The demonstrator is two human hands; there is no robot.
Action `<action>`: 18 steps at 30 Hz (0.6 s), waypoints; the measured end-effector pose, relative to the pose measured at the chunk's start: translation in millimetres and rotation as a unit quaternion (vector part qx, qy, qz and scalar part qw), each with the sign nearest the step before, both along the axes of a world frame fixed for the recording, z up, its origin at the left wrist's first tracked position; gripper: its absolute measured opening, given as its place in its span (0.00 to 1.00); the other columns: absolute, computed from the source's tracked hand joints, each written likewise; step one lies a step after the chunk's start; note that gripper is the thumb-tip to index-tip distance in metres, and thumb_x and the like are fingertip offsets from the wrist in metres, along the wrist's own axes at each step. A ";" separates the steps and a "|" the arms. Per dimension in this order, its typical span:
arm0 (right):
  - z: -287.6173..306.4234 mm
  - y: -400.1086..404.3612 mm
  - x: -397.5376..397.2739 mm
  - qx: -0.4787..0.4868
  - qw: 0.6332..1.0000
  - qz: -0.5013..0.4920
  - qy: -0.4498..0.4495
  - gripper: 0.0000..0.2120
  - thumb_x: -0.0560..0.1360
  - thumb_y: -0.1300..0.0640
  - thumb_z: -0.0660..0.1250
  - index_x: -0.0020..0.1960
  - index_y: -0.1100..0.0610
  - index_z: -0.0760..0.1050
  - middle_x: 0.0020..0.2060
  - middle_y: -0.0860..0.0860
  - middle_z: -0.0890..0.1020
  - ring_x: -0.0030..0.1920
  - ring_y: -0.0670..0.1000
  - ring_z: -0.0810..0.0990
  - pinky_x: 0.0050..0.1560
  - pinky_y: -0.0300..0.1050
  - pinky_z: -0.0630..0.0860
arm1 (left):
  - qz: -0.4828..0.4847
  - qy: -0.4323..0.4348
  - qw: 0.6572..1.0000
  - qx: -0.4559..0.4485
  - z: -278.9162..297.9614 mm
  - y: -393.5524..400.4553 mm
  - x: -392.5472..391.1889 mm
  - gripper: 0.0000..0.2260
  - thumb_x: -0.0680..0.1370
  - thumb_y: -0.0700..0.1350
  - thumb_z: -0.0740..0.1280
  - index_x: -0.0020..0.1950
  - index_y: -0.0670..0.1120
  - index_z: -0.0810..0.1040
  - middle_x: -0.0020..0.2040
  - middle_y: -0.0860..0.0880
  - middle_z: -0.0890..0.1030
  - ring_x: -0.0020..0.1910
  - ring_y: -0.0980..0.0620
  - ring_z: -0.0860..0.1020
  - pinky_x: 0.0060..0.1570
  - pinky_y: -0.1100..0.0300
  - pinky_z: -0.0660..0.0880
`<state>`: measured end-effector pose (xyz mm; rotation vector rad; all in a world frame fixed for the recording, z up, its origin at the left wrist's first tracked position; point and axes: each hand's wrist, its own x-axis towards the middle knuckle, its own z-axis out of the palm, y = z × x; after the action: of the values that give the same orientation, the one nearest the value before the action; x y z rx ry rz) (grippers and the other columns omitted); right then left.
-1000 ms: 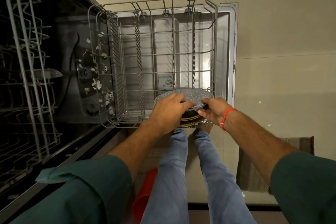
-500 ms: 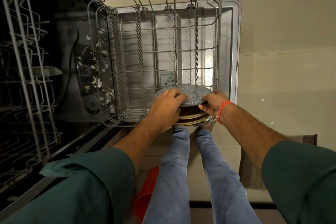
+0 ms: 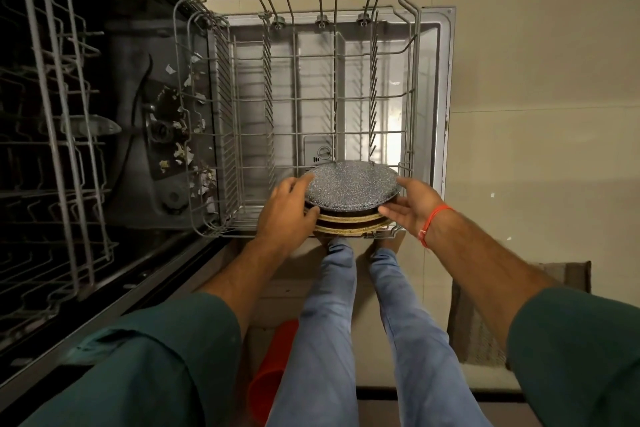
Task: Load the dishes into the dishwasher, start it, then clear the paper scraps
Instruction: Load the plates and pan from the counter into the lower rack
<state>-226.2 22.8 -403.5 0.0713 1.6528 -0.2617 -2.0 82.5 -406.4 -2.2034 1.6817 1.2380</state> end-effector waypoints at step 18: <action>3.9 11.8 10.2 0.000 1.000 0.017 0.021 0.18 0.81 0.62 0.64 0.70 0.58 0.67 0.49 0.60 0.84 0.38 0.54 0.86 0.32 0.45 0.82 | 0.176 0.044 0.982 0.045 -4.5 16.8 -12.5 0.31 0.78 0.43 0.70 0.79 0.57 0.63 0.72 0.47 0.68 0.67 0.48 0.72 0.55 0.59 0.68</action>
<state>-216.0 34.6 -399.6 0.0367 1.6943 -0.2386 -14.6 99.2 -411.0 -2.4965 1.2656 1.4752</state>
